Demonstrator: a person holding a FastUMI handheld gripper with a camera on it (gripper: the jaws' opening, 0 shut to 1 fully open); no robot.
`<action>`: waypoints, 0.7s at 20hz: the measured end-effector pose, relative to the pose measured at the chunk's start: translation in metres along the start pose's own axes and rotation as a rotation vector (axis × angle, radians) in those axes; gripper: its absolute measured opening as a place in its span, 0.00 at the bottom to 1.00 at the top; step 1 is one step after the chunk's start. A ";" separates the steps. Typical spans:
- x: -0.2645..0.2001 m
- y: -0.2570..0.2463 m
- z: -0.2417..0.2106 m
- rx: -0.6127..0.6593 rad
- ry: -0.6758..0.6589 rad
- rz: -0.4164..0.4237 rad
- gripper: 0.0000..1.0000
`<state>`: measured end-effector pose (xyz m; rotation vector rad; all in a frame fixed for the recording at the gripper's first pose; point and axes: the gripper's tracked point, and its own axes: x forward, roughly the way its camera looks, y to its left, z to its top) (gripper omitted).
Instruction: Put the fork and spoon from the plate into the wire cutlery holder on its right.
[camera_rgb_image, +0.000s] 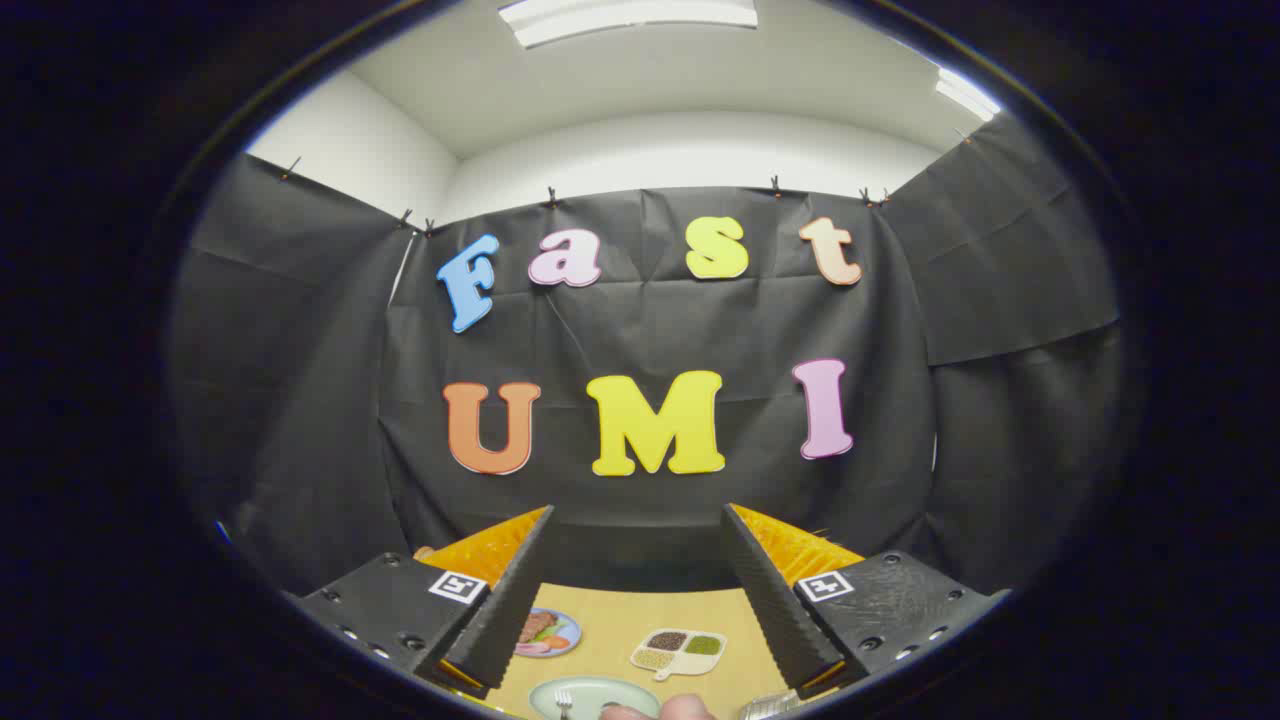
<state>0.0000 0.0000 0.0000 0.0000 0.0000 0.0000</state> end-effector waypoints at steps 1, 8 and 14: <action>0.002 -0.002 -0.001 0.003 0.007 -0.002 0.97; 0.009 -0.009 -0.007 0.001 0.029 -0.011 0.97; 0.012 -0.010 -0.010 0.007 0.052 0.001 0.95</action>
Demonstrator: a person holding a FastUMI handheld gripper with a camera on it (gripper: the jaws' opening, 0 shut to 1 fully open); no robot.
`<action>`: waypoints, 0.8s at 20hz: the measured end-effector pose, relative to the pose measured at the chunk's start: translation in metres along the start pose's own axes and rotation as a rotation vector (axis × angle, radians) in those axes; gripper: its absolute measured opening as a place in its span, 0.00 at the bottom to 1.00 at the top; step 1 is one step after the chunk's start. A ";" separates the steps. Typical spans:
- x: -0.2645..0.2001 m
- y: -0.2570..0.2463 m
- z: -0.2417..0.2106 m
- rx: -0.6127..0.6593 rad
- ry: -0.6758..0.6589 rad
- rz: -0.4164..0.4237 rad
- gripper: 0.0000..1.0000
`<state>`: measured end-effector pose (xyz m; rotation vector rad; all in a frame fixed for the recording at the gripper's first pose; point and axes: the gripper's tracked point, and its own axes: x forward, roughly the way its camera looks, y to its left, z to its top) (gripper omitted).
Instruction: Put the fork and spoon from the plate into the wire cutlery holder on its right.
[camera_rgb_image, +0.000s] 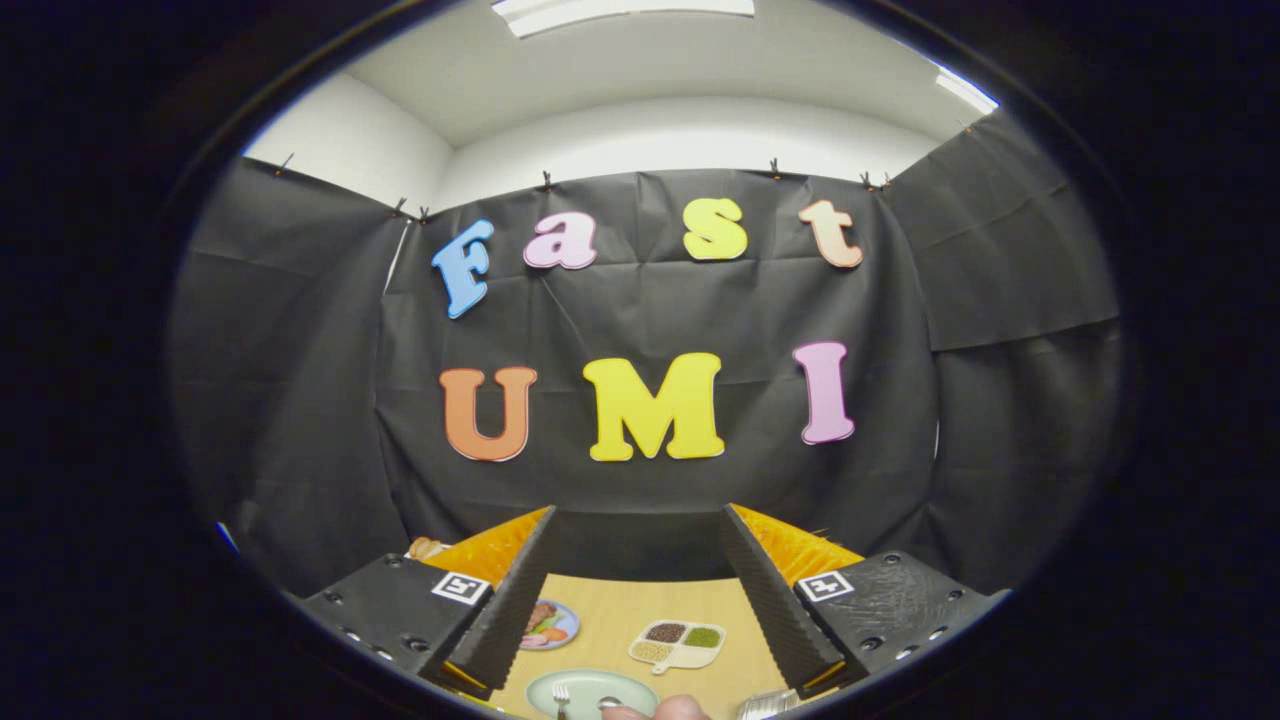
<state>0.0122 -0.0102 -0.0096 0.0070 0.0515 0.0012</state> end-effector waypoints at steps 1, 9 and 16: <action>0.001 0.001 -0.001 0.004 0.005 0.007 0.95; 0.009 0.014 -0.040 -0.023 0.119 0.064 0.96; 0.008 0.026 -0.129 -0.100 0.349 0.131 0.96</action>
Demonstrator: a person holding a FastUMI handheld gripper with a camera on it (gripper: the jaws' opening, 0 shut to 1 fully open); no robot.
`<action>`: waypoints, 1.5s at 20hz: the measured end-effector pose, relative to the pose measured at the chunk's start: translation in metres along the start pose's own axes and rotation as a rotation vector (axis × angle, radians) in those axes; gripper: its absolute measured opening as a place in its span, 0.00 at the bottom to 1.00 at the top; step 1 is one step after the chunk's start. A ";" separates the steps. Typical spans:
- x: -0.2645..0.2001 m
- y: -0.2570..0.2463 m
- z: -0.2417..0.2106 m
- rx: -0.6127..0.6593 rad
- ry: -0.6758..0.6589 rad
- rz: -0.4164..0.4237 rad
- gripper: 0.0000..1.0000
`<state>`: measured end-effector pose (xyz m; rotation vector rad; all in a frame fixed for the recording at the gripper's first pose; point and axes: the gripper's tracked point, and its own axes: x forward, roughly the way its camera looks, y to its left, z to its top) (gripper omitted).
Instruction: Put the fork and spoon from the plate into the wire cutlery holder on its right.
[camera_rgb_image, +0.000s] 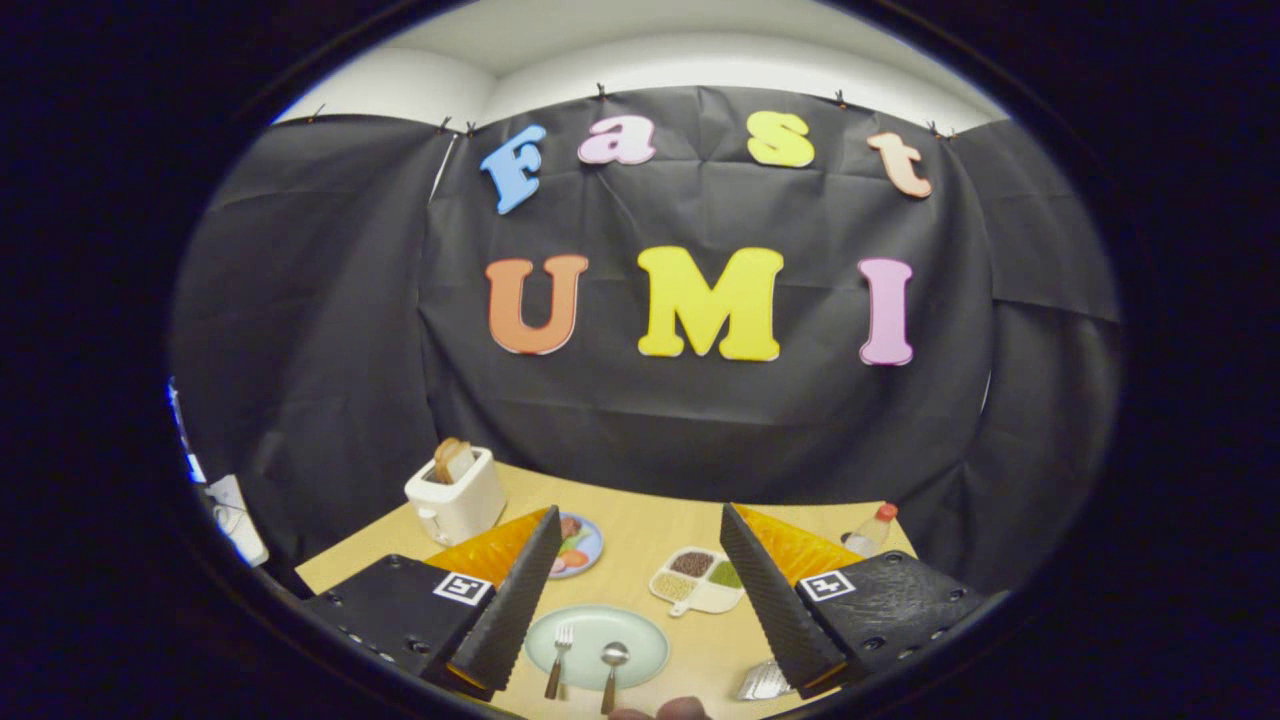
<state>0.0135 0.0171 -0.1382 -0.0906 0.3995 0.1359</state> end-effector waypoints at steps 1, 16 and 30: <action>0.004 0.001 -0.015 0.000 0.043 0.009 0.96; 0.021 0.020 -0.248 -0.018 0.798 0.042 0.96; 0.025 0.021 -0.342 0.045 1.125 0.000 0.49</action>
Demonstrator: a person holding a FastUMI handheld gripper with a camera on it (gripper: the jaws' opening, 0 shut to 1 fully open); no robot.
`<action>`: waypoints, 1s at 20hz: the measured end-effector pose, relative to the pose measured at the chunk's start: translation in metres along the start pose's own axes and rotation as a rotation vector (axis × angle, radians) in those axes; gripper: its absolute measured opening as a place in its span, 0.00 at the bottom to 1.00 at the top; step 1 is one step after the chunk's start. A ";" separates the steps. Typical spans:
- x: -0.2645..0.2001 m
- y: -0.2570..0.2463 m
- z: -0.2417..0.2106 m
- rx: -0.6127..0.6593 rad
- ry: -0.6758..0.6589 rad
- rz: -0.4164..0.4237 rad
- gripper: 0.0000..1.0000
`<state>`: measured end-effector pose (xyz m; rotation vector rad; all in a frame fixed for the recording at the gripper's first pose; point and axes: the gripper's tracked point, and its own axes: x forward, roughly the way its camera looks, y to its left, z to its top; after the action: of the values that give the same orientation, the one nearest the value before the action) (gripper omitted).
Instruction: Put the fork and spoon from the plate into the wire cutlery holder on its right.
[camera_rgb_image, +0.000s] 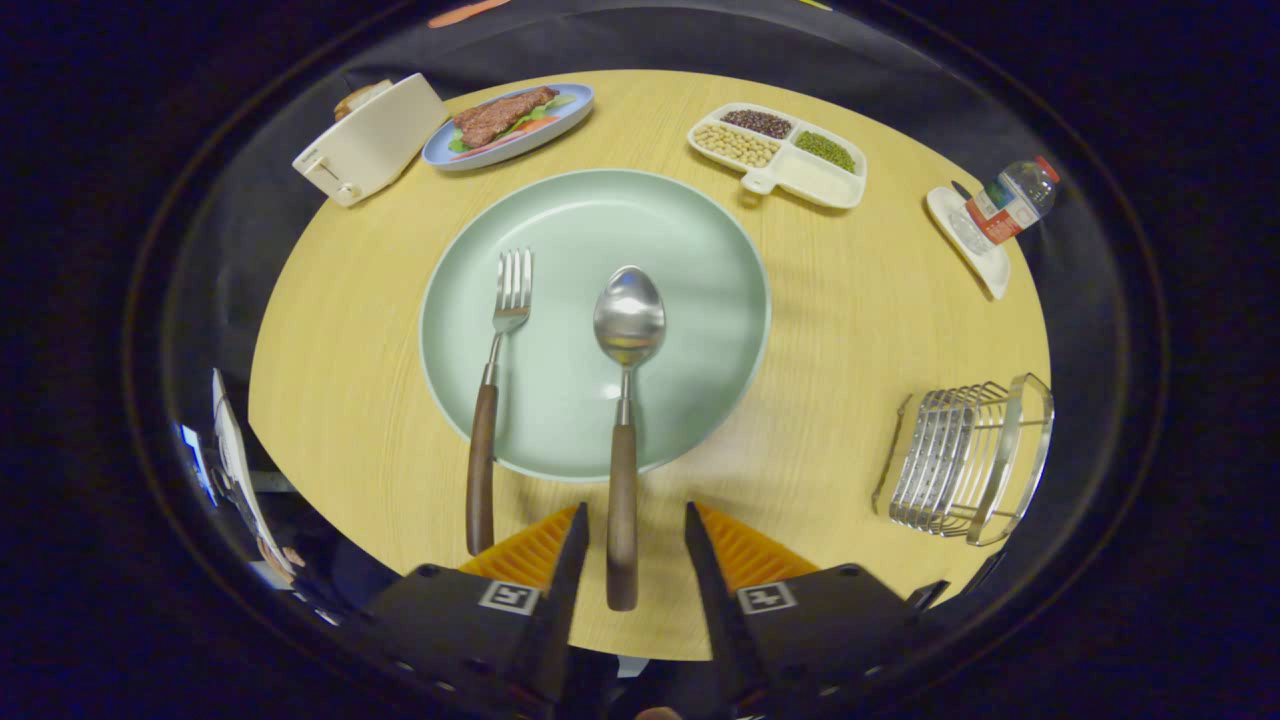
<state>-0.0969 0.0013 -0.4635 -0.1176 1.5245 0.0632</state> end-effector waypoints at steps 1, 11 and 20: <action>0.002 0.001 -0.001 0.003 0.009 0.006 0.39; -0.017 -0.005 0.000 0.043 0.007 0.056 0.01; -0.100 -0.032 0.012 0.136 -0.074 0.173 0.01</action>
<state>-0.0862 -0.0261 -0.3621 0.1246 1.4575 0.1007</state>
